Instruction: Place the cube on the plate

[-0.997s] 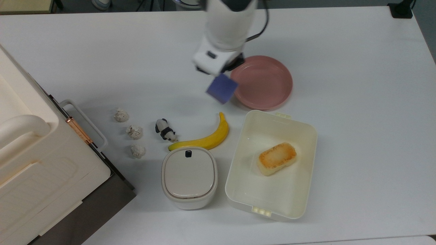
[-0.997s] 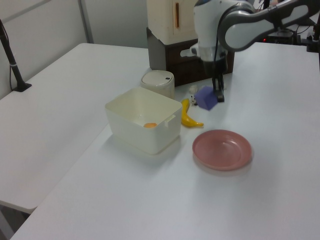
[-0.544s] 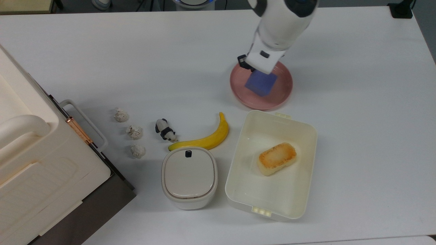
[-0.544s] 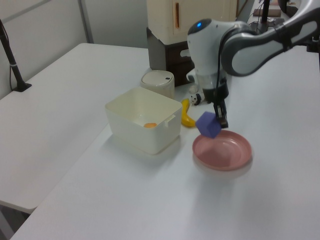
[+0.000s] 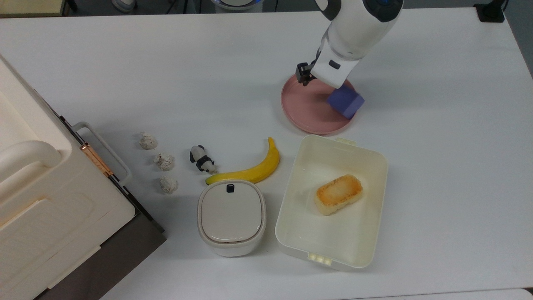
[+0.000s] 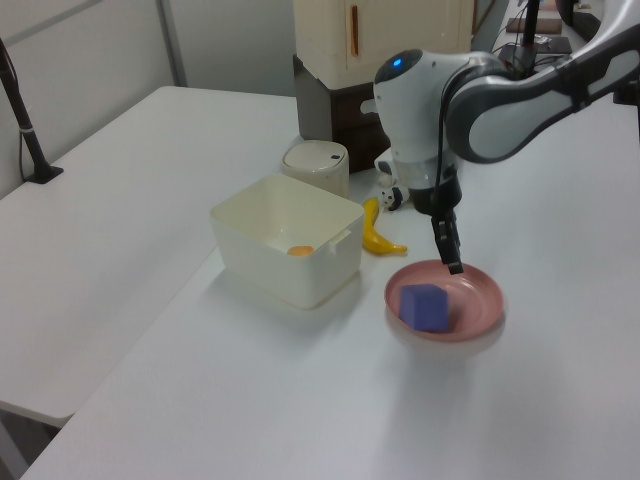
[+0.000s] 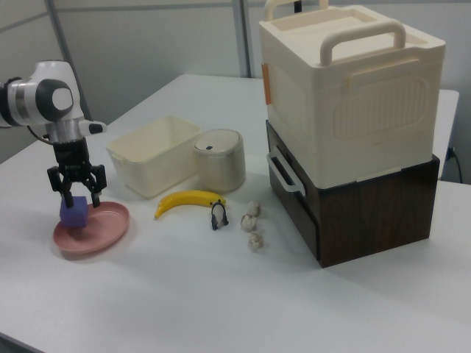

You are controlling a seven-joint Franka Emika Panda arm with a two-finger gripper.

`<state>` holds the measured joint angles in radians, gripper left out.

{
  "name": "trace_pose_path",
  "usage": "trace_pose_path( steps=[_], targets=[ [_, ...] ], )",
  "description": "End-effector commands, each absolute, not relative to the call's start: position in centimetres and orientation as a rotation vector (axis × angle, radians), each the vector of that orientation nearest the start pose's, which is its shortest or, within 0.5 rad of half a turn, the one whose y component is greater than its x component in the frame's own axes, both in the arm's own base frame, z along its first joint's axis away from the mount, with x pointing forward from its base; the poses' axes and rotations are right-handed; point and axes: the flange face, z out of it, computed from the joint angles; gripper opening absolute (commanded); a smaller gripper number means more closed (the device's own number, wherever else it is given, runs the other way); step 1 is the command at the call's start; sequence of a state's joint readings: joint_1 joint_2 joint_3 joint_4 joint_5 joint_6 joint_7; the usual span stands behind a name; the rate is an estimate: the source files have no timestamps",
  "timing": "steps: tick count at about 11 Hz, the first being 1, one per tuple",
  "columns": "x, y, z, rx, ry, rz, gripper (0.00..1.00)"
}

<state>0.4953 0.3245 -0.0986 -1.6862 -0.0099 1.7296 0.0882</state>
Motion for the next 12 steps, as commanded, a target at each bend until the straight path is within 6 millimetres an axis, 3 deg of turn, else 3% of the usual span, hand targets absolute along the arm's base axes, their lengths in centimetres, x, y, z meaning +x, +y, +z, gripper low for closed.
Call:
trace_pose_path(
  steps=[1, 3, 5, 7, 10, 12],
  targets=[
    [56.9, 20.7, 44.9, -3.176, -0.359, 0.340, 1.00],
    [58.3, 15.1, 49.7, -3.185, -0.158, 0.202, 1.00],
    [59.3, 8.3, 53.0, -3.171, 0.028, 0.117, 1.00],
    [59.9, 3.0, 54.0, -3.162, 0.179, 0.102, 1.00],
    [59.8, -2.2, 54.2, -3.203, 0.282, 0.096, 1.00],
    [59.9, -3.4, 54.6, -3.190, 0.317, 0.073, 1.00]
  ],
)
